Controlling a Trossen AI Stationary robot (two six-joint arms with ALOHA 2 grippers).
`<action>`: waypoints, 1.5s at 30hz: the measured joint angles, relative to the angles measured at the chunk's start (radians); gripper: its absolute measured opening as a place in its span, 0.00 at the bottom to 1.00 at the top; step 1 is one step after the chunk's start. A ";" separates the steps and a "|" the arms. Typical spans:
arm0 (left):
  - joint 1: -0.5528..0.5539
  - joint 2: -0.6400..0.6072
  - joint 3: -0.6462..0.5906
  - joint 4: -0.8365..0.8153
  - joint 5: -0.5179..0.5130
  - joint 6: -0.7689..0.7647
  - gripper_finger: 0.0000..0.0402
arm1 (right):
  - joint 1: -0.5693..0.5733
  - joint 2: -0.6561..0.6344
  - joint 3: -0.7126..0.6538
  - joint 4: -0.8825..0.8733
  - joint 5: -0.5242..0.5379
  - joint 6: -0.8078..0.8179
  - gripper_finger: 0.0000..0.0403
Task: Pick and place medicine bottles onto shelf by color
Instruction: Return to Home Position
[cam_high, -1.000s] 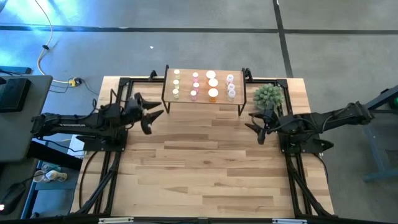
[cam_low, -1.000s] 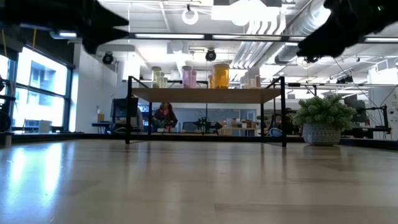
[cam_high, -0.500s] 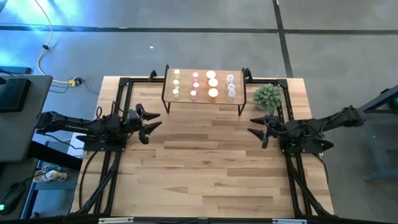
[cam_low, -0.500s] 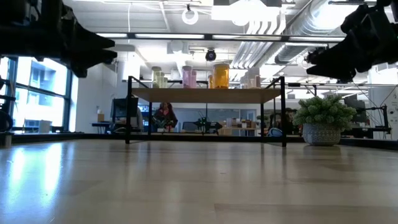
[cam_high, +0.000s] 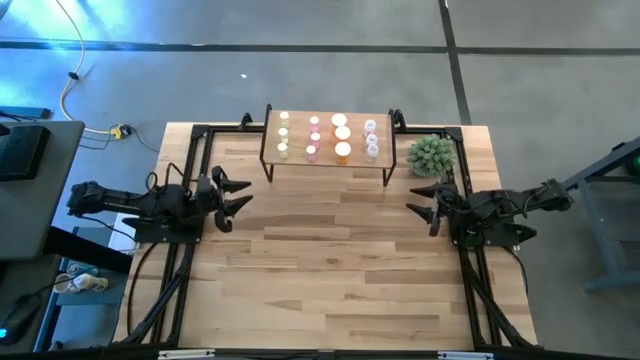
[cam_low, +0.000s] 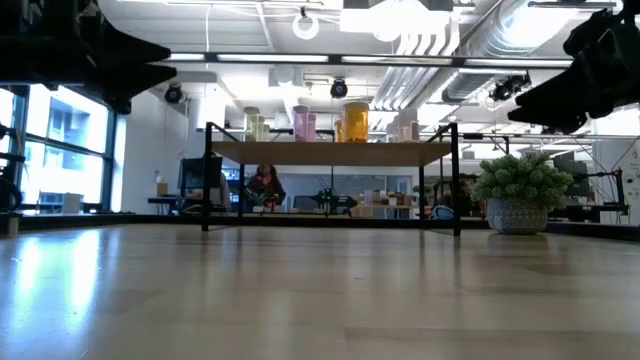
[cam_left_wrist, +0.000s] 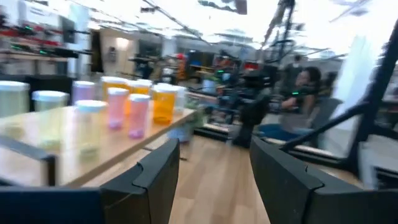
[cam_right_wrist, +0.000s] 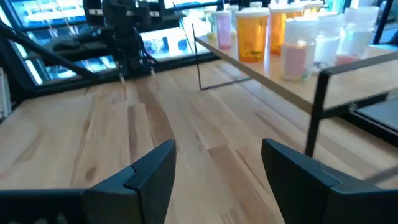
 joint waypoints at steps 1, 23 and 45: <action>-0.002 -0.018 0.001 -0.023 -0.020 0.010 0.46 | 0.000 0.003 0.009 -0.020 0.003 0.008 0.57; -0.004 -0.156 0.065 -0.445 -0.210 0.058 0.46 | 0.000 0.003 0.018 -0.147 0.081 0.117 0.57; -0.004 -0.156 0.065 -0.445 -0.210 0.041 0.46 | 0.000 0.003 0.018 -0.147 0.062 0.131 0.57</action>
